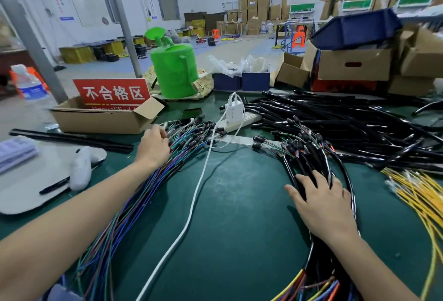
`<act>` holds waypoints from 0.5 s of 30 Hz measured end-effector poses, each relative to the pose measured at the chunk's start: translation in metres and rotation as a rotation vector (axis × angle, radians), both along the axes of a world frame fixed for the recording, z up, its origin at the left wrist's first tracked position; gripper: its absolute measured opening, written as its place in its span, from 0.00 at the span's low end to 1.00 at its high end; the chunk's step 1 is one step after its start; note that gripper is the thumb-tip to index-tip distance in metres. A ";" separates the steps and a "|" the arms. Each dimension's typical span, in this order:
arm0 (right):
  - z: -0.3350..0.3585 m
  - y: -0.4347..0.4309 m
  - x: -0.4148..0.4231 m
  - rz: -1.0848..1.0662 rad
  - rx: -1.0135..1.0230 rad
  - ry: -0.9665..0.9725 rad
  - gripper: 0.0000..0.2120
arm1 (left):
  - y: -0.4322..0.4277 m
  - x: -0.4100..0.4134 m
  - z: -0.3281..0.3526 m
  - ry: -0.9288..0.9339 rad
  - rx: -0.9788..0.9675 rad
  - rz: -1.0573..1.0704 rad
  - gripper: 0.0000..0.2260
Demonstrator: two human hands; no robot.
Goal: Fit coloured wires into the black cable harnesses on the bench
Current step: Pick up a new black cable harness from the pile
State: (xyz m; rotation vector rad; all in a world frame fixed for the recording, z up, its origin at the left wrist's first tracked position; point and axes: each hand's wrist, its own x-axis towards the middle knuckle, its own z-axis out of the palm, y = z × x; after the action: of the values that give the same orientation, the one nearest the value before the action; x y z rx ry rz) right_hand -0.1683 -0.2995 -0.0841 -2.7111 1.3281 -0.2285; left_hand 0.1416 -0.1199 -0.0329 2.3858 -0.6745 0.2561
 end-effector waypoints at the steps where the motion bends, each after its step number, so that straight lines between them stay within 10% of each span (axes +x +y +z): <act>1: 0.000 0.000 0.000 -0.002 -0.001 0.001 0.29 | 0.002 0.001 0.002 0.043 -0.041 0.042 0.01; 15: 0.005 0.001 -0.002 0.000 0.097 -0.192 0.20 | 0.008 -0.020 0.078 0.640 -0.509 -0.187 0.17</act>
State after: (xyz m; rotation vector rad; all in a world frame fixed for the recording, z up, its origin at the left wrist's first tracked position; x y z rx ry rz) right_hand -0.1705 -0.2990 -0.0791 -2.5365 1.2508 -0.4027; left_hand 0.1221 -0.1115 0.0450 1.7513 -0.4481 -0.3671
